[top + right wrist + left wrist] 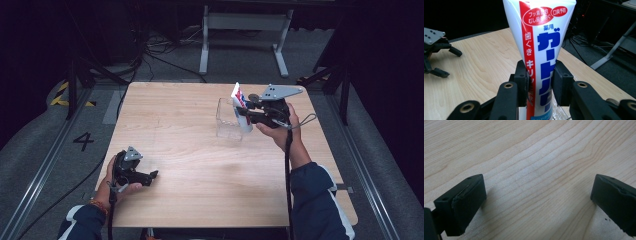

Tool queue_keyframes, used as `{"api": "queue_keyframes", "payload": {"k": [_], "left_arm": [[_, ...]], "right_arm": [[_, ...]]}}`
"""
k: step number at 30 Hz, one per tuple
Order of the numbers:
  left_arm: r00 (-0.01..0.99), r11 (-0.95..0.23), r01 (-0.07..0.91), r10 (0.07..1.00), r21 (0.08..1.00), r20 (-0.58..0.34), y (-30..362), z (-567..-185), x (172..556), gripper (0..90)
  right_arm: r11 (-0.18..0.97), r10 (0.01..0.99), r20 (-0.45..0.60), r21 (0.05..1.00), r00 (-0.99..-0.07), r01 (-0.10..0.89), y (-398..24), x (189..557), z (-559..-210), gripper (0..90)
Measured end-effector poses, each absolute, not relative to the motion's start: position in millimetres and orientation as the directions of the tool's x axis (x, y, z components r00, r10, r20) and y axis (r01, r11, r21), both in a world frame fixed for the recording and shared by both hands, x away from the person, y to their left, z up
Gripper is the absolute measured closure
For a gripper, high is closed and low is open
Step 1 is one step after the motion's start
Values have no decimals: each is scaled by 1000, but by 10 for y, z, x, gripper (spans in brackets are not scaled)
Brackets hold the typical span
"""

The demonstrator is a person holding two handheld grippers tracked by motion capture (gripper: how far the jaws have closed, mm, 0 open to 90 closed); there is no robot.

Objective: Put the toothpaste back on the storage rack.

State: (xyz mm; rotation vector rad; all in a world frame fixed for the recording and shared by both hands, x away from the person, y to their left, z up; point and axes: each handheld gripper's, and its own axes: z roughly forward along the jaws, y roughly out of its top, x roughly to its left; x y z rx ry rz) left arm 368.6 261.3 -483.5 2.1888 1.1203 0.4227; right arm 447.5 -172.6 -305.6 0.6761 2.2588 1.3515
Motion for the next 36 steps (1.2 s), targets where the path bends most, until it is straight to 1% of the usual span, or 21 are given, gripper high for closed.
{"api": "queue_keyframes", "payload": {"k": [22,30,32,36], "left_arm": [[588,-440,607,809,662,-1,2615,-4831,3686,6],[586,-436,608,810,663,-4,2613,-4832,3685,6],[585,-434,609,811,664,-5,2612,-4833,3684,6],[586,-435,607,810,665,-5,2612,-4835,3686,6]], "right_arm": [[384,643,-86,896,-761,223,-1642,4892,-3100,698],[386,655,-78,890,-752,244,-1602,5029,-3204,698],[400,660,-90,882,-746,249,-1594,5065,-3244,698],[395,665,-75,880,-743,264,-1603,5120,-3310,698]]}}
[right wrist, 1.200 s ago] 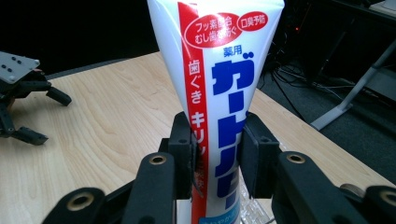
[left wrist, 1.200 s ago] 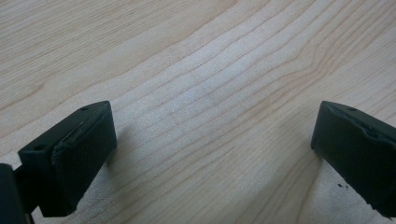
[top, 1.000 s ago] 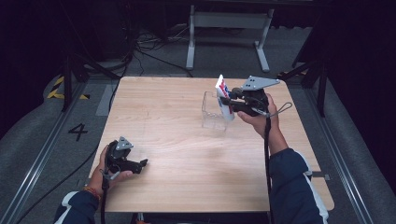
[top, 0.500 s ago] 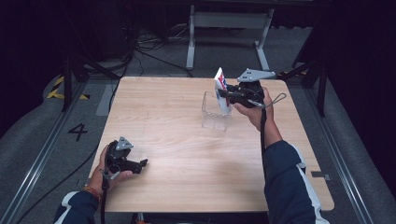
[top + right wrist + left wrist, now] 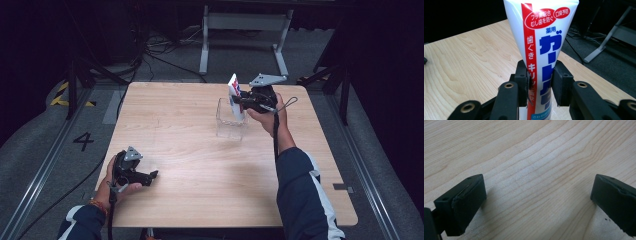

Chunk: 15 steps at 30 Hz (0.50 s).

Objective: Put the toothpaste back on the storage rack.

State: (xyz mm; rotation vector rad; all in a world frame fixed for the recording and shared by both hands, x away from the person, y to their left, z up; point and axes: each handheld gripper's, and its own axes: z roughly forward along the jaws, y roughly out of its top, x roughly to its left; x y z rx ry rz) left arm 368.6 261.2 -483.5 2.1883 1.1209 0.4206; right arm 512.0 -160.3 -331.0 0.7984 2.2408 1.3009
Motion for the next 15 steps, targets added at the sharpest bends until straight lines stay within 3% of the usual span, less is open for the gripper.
{"api": "queue_keyframes", "payload": {"k": [15], "left_arm": [[586,-435,606,811,666,-4,2613,-4835,3686,6]], "right_arm": [[407,667,-55,862,-743,302,-1613,5230,-3556,697]]}}
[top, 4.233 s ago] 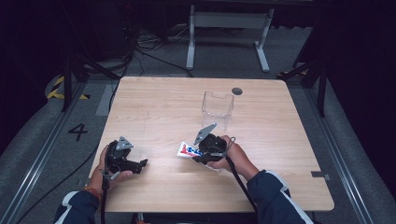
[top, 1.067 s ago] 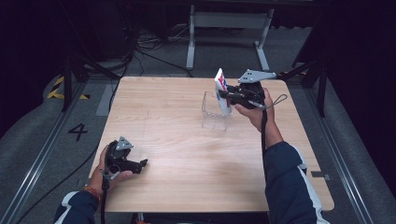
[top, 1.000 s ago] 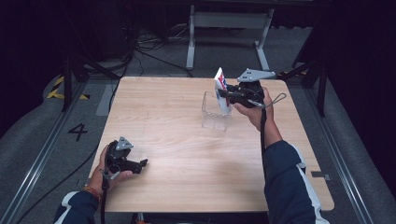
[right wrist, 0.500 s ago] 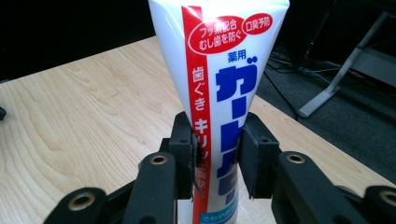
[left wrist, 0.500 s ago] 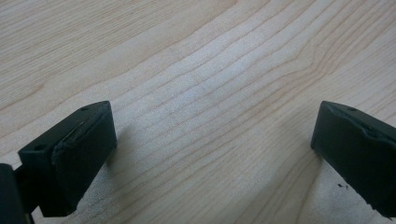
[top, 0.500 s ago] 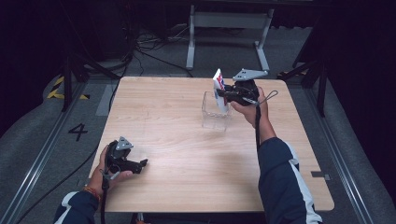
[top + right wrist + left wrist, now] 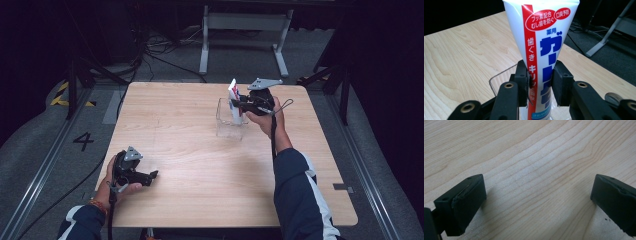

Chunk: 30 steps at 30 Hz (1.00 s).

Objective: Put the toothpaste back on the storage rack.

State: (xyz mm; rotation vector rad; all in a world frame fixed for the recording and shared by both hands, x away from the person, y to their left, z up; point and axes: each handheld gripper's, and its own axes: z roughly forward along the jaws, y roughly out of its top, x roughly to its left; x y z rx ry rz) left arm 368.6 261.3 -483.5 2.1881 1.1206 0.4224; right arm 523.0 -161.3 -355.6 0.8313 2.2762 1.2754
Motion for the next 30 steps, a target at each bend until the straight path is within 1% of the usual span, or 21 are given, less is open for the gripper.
{"api": "queue_keyframes", "payload": {"k": [13,30], "left_arm": [[586,-435,606,810,665,-4,2612,-4836,3686,6],[586,-436,606,810,665,-3,2613,-4835,3686,6]], "right_arm": [[444,660,-40,827,-750,346,-1620,5251,-3831,697],[496,641,-24,776,-767,390,-1597,5278,-3986,698]]}}
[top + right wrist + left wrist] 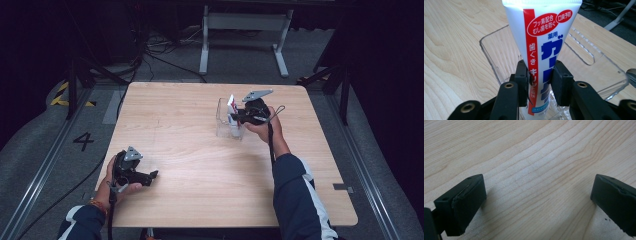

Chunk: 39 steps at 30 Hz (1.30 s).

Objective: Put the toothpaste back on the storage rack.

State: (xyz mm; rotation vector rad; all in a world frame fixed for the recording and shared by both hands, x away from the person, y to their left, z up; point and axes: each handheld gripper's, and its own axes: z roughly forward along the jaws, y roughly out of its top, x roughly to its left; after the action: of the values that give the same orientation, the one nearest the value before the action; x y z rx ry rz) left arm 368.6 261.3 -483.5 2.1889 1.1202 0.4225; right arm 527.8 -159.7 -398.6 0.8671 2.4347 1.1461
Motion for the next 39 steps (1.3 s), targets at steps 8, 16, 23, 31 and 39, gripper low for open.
{"api": "queue_keyframes", "payload": {"k": [8,16,23,31,39], "left_arm": [[586,-435,606,810,666,-4,2612,-4836,3686,6],[586,-435,606,810,665,-4,2612,-4836,3685,6],[586,-436,606,810,665,-4,2613,-4836,3685,6],[587,-437,607,810,663,-3,2615,-4834,3682,8],[587,-437,607,810,664,-3,2615,-4833,3682,8]], "right_arm": [[495,647,-22,773,-763,397,-1609,5285,-3990,691],[491,650,-20,774,-760,399,-1588,5284,-3992,669],[485,642,-12,781,-767,393,-1565,5270,-3987,676],[491,642,-17,777,-767,394,-1564,5264,-3989,690],[497,643,-37,780,-765,380,-1582,5207,-3914,689]]}}
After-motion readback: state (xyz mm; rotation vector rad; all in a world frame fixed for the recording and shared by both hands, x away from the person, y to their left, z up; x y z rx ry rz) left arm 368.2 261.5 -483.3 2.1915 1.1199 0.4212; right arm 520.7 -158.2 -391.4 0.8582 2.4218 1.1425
